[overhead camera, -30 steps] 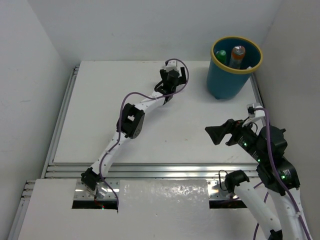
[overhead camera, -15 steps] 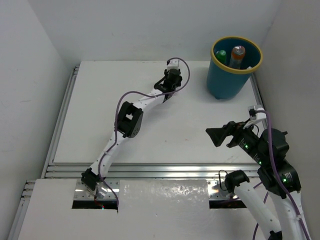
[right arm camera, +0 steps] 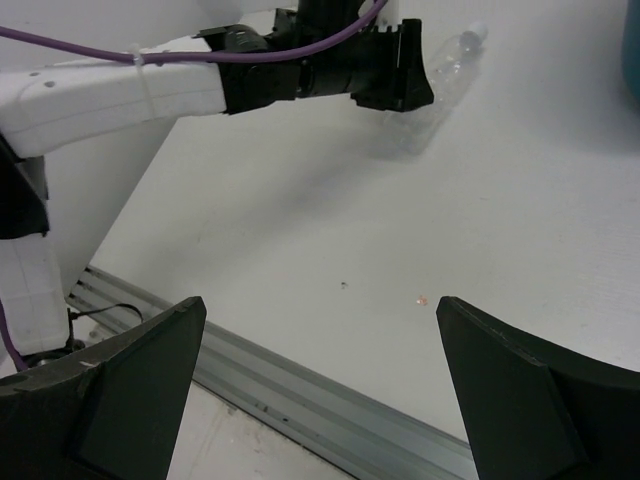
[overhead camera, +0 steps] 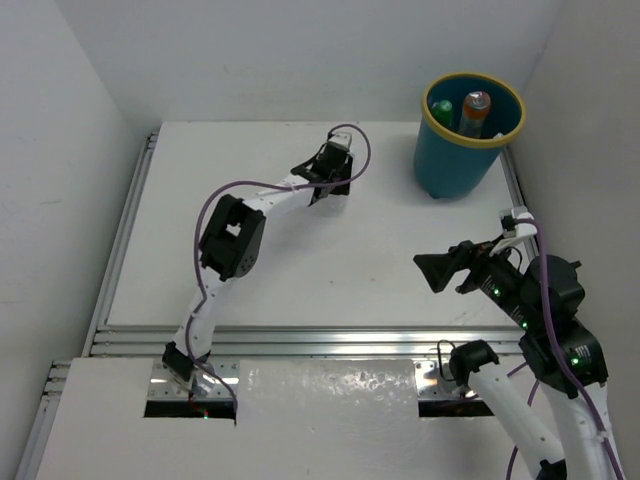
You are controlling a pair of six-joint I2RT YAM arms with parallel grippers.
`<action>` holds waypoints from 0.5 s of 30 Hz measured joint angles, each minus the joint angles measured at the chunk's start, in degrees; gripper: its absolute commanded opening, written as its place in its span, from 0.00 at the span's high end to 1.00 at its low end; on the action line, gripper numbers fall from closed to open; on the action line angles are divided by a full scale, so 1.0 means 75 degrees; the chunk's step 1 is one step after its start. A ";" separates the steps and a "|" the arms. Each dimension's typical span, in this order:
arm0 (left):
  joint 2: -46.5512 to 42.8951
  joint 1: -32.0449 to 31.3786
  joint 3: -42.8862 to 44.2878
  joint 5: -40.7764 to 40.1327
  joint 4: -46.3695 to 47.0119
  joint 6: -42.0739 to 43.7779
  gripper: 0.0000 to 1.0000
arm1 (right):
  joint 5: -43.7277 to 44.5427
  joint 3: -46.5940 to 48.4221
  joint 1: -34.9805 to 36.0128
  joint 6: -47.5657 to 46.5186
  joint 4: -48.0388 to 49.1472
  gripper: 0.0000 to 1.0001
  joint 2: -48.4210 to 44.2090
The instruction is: Put the plastic bottles in the bin
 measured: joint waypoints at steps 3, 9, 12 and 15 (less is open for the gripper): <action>-0.0938 -0.0003 -0.1381 0.0187 -0.0076 -0.0131 0.44 | -0.0070 0.0009 0.0000 0.0044 -0.0006 0.01 -0.0003; -0.2133 -0.0076 -0.3223 0.0315 -0.0224 -0.0323 0.85 | -0.0198 0.0134 0.0000 0.0154 -0.0055 0.01 -0.0020; -0.2661 -0.0207 -0.4013 0.0195 -0.0090 -0.0388 0.97 | -0.0195 0.0163 0.0000 0.0221 -0.0058 0.01 -0.0050; -0.3284 -0.0323 -0.4846 0.0125 -0.0029 -0.0472 1.00 | -0.0198 0.0160 0.0000 0.0259 -0.0041 0.01 -0.0050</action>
